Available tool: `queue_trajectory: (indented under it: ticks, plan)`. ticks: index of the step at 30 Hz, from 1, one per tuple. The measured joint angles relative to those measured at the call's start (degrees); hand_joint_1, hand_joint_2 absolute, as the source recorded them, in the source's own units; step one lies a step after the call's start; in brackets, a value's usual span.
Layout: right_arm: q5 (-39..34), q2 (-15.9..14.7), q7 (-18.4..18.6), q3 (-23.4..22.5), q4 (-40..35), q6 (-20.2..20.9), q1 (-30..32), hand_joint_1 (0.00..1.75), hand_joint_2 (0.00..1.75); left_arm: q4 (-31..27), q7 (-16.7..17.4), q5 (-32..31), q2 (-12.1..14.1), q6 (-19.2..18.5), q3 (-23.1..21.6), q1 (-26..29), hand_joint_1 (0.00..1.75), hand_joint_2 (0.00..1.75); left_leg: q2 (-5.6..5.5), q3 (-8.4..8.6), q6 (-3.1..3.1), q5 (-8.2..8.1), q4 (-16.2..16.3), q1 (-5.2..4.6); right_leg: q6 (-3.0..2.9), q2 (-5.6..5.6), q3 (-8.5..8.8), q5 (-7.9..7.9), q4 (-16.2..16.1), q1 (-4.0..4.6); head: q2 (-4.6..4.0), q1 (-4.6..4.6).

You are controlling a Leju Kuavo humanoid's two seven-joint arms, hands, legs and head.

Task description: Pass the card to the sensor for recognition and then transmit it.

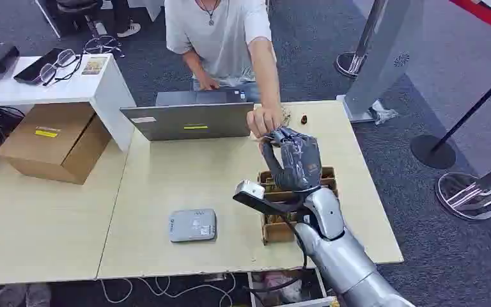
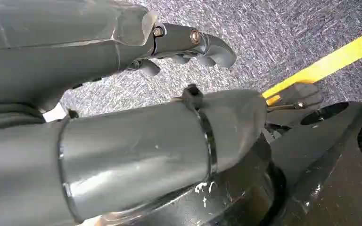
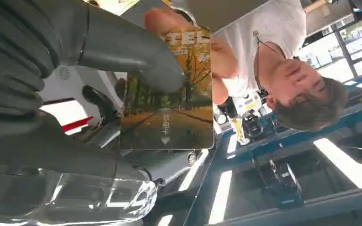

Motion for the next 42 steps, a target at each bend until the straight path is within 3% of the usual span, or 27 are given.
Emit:
queue_trajectory:
  ticks: [11, 17, 22, 42]
  plan:
    - [-1.69, 0.0, -0.79, 0.0, -0.15, 0.15, 0.58, 1.75, 1.75, 0.0, -0.28, -0.31, 0.0, -0.24, 0.0, 0.0, 0.0, 0.0, 0.0, 0.0, 0.0, 0.0, 0.0, 0.0, 0.0, 0.0, 0.0, 0.0, 0.0, 0.0, 0.0, 0.0]
    - [-10.27, 0.02, -4.04, 0.02, -1.14, 4.26, 1.35, 1.75, 1.75, 0.02, -0.37, -0.48, 0.0, -0.26, 0.02, 0.0, 0.0, 0.0, 0.0, 0.0, 0.0, 0.0, 0.0, 0.0, 0.0, 0.0, 0.0, 0.0, 0.0, 0.0, 0.0, 0.0]
    - [-13.09, 0.15, -5.14, 0.41, -2.25, 6.71, 2.25, 1.75, 1.75, 0.0, -0.52, -1.03, 0.0, -0.33, 0.04, 0.0, 0.0, 0.0, 0.0, 0.0, 0.0, 0.0, 0.0, 0.0, 0.0, 0.0, 0.0, 0.0, 0.0, 0.0, 0.0, -0.02]
    - [-14.93, 1.92, -5.11, 3.28, -3.34, 10.06, 4.6, 1.75, 1.75, 0.0, -0.33, -2.36, -0.07, -0.79, 0.02, -0.43, 0.0, 0.0, 0.01, -0.01, 0.0, 0.0, 0.0, 0.01, 0.0, 0.0, 0.0, 0.0, 0.0, 0.0, 0.0, 0.0]
